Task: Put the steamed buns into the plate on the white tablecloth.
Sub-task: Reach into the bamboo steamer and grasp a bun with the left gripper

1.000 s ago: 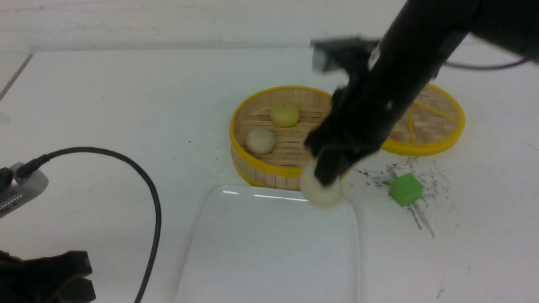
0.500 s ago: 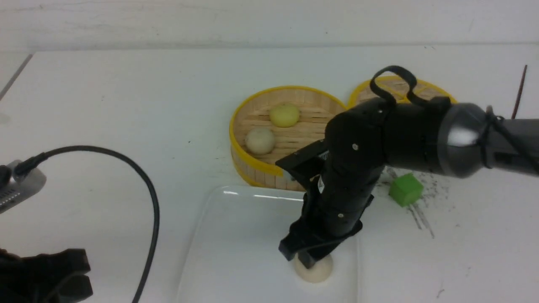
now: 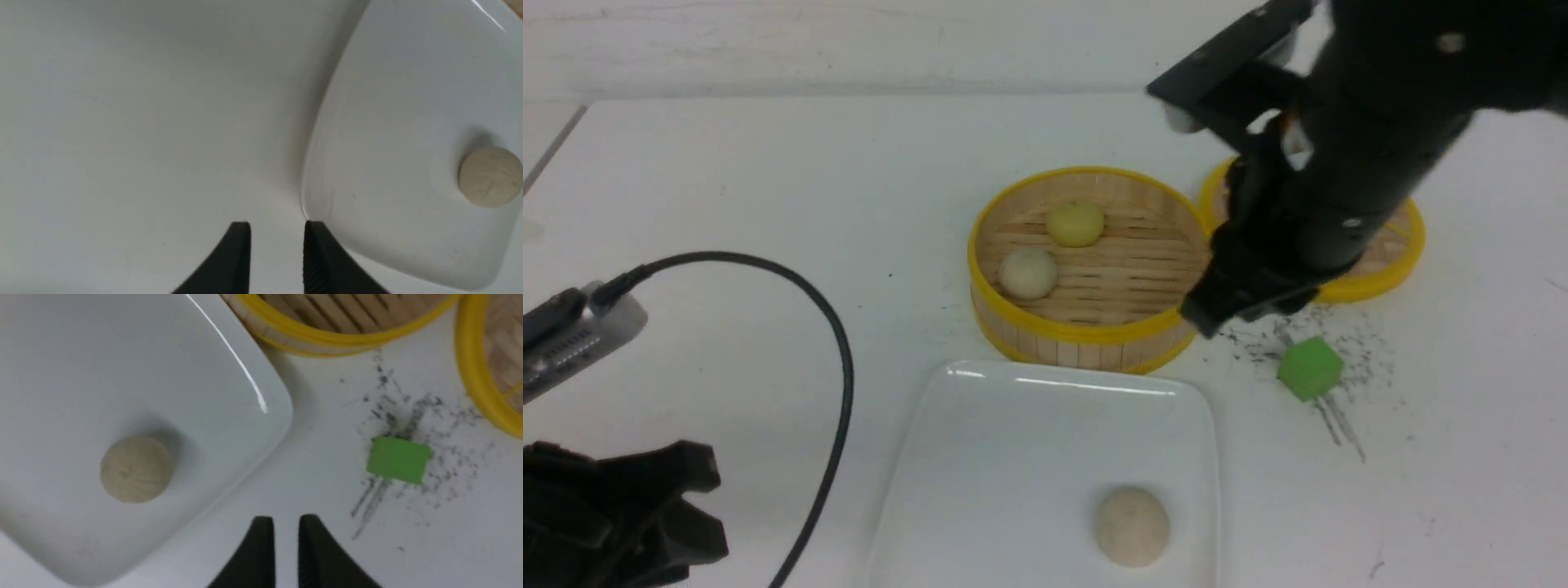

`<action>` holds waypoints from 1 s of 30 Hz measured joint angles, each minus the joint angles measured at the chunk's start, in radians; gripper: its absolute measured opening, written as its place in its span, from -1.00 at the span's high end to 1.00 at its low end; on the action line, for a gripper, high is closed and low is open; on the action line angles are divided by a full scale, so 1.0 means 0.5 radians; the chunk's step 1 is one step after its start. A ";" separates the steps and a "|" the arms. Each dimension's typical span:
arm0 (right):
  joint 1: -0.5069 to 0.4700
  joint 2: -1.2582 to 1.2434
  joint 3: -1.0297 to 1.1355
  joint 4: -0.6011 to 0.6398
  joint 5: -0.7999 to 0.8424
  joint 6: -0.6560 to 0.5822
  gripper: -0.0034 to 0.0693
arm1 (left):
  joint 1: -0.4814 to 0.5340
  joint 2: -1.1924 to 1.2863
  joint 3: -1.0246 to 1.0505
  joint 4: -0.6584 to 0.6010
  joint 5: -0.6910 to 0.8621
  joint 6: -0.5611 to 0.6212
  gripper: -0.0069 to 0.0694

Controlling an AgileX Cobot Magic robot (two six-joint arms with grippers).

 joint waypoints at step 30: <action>0.000 -1.732 1.792 -0.034 -0.681 0.293 0.94 | -0.874 1.916 -1.998 0.219 0.009 0.148 -0.09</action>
